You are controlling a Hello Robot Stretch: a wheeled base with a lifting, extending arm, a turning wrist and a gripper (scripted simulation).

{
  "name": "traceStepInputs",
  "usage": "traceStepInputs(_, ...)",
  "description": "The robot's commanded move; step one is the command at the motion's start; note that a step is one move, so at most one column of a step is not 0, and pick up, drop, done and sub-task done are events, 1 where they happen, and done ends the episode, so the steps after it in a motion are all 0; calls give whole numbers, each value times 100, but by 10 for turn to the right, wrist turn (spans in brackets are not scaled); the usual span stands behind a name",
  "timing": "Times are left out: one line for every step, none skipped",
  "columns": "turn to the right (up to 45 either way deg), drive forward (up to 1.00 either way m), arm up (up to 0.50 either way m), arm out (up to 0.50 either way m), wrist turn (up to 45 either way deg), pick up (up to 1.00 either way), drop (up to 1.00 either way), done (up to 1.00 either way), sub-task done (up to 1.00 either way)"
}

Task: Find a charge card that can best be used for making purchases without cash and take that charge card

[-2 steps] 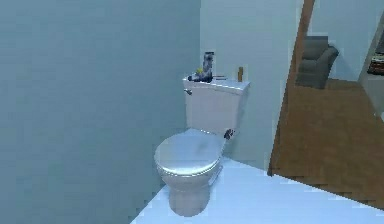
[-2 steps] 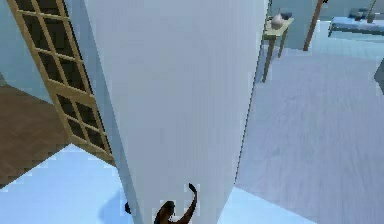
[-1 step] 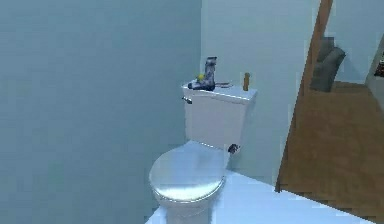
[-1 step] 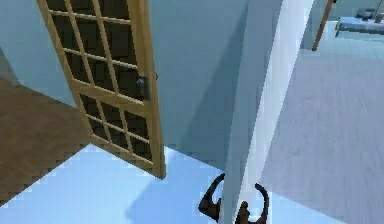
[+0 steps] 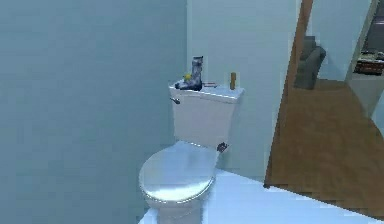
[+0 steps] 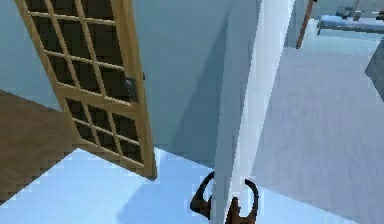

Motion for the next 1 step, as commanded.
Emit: traceStepInputs(0, 30, 0, 0, 0, 0, 0, 0, 0)
